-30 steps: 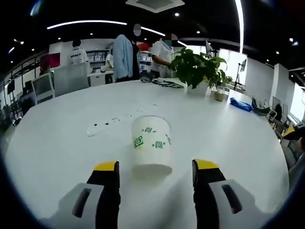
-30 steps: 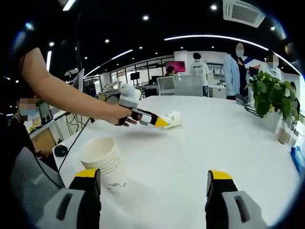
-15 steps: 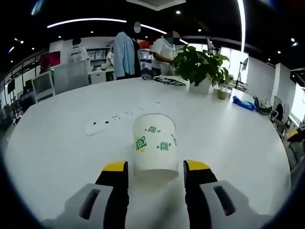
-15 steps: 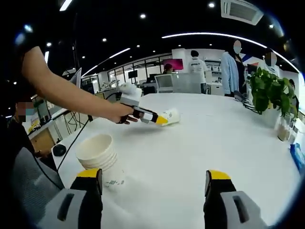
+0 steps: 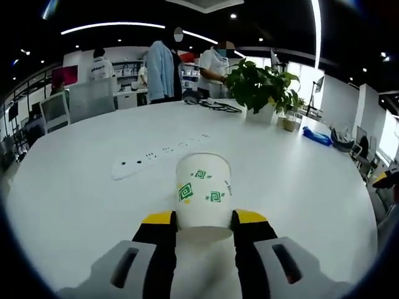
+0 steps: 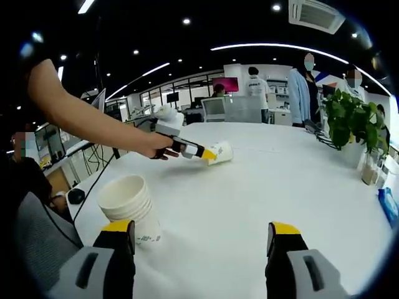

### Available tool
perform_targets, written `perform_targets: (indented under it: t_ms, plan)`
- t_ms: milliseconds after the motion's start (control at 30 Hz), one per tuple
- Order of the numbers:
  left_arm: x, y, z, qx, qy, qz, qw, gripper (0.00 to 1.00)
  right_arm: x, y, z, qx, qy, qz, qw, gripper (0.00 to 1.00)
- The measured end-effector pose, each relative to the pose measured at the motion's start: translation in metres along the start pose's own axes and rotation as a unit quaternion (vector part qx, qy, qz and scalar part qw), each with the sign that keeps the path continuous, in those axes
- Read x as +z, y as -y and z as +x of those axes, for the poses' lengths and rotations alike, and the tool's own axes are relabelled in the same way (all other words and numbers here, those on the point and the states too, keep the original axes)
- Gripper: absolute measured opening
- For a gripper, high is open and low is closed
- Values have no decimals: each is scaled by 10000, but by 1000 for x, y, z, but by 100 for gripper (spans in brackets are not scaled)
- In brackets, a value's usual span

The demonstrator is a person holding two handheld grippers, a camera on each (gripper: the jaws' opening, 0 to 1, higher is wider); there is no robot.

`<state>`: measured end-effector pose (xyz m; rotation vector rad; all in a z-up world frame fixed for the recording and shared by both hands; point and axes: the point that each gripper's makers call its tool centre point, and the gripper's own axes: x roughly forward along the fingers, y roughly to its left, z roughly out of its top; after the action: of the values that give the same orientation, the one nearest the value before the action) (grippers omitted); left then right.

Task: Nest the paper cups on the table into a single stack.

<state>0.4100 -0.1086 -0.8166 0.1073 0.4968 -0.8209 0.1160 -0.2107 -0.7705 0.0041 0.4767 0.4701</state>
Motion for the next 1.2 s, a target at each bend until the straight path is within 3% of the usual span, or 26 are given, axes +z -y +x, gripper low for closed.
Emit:
perform_targets:
  t_ms: [533, 1200]
  plan:
    - [23, 13, -47, -4, 147, 273, 9995, 34, 15, -8, -10, 97, 204, -80, 9997, 87]
    - [33, 60, -128, -16, 393, 341, 9986, 34, 54, -23, -24, 362, 636, 6, 9973, 84]
